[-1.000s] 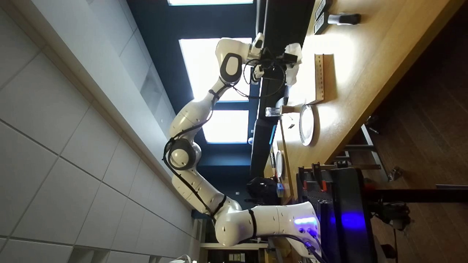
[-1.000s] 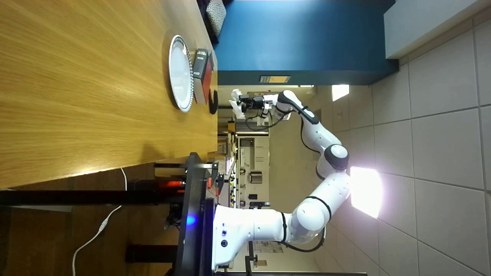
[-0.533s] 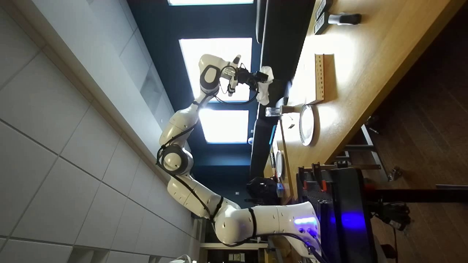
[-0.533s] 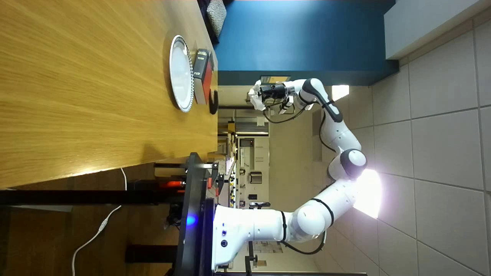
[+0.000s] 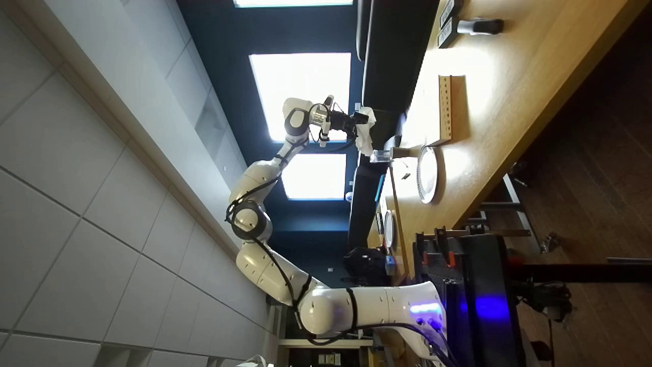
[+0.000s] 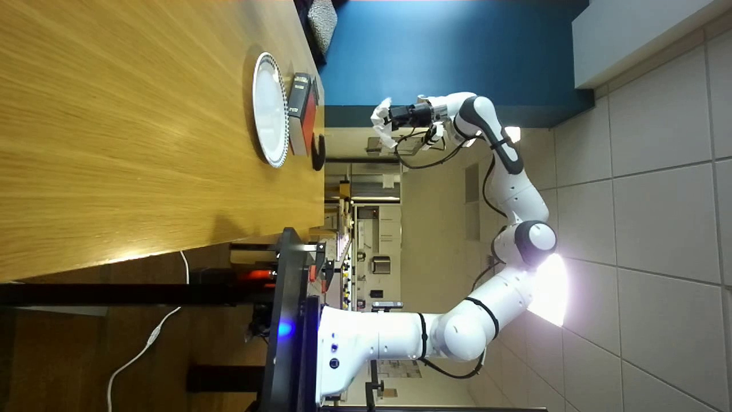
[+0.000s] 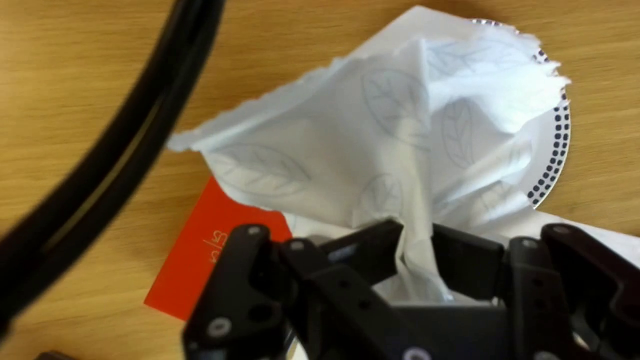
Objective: Use the tissue to wipe the cover of the book
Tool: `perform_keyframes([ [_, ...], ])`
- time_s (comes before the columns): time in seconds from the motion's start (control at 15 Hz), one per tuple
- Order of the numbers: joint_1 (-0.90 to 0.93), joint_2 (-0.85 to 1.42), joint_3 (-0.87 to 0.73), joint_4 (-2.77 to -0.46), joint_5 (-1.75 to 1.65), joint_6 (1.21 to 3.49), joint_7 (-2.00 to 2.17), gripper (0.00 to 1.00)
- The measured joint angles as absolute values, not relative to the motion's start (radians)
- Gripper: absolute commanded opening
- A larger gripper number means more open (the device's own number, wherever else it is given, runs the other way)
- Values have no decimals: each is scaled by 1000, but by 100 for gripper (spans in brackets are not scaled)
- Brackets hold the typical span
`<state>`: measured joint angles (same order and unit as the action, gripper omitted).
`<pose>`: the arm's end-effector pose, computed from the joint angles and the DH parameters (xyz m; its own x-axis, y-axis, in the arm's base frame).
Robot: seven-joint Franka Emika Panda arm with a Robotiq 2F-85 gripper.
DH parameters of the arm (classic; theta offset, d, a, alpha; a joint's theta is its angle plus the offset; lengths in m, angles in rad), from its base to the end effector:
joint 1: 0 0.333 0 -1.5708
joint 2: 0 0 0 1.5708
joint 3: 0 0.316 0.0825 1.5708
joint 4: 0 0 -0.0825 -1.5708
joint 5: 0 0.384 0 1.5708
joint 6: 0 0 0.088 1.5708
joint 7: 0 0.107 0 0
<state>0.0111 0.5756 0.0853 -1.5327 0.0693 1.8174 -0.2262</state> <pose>0.6642 0.0623 0.3013 0.9203 0.2964 -0.2552 0.2599 -0.9510 -0.1672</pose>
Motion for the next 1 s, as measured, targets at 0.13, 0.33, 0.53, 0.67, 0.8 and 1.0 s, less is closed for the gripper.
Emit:
perform_keyframes([
  [0.13,24,596,85,-1538,68,1884,-192,0],
  [0.33,34,632,85,-1550,69,1981,-133,0],
  [0.53,36,671,83,-1574,70,2075,-78,0],
  [0.67,34,699,75,-1586,70,2126,-51,0],
  [0.8,32,722,62,-1590,70,2161,-34,0],
  [1.0,24,743,48,-1590,70,2186,-30,0],
])
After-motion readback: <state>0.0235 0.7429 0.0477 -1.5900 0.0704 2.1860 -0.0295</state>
